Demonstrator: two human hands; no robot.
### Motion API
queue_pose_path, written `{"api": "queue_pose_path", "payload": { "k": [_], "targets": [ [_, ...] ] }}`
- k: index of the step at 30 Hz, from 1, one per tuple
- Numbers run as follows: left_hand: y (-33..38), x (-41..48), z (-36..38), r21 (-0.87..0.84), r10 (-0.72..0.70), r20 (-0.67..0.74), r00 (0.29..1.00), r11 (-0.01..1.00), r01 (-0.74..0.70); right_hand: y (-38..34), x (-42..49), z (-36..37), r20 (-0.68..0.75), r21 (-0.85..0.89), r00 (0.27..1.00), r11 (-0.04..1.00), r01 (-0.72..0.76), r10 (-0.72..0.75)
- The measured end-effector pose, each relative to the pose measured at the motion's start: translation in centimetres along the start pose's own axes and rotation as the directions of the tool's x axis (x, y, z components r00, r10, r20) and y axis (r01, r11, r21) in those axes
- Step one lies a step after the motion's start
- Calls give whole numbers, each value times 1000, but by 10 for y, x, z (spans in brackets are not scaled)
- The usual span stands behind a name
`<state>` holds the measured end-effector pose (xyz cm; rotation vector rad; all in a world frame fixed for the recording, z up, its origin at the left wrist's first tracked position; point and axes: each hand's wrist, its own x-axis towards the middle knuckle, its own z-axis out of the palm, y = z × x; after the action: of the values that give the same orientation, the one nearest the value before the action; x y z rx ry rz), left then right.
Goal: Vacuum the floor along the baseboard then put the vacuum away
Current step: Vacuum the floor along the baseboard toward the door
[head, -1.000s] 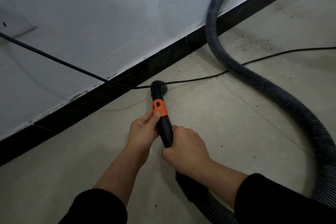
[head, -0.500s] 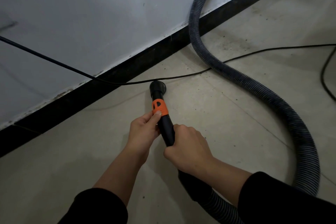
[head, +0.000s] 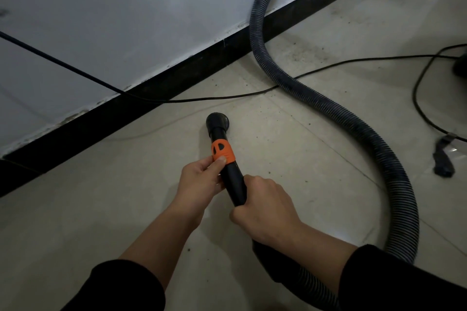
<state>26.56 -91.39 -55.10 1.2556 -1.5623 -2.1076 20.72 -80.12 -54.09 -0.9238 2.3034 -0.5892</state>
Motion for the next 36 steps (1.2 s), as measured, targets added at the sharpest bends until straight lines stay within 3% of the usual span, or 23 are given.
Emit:
{"api": "queue_pose_path", "payload": {
  "k": [11,23,36],
  "targets": [
    [-20,-31,18,-99,-2,19,1000,995,4,25,-27,-1,-13,-78,1000,997,-6,4],
    [-14,-55,47,-195,-137,-22,990,972,130,47,-40,-42,173,-118,984,993,-15,36],
    [-28,-81,72,-266,-222,36,974,938,224,64,-69,-80,278,-245,954,969,-39,109]
  ]
}}
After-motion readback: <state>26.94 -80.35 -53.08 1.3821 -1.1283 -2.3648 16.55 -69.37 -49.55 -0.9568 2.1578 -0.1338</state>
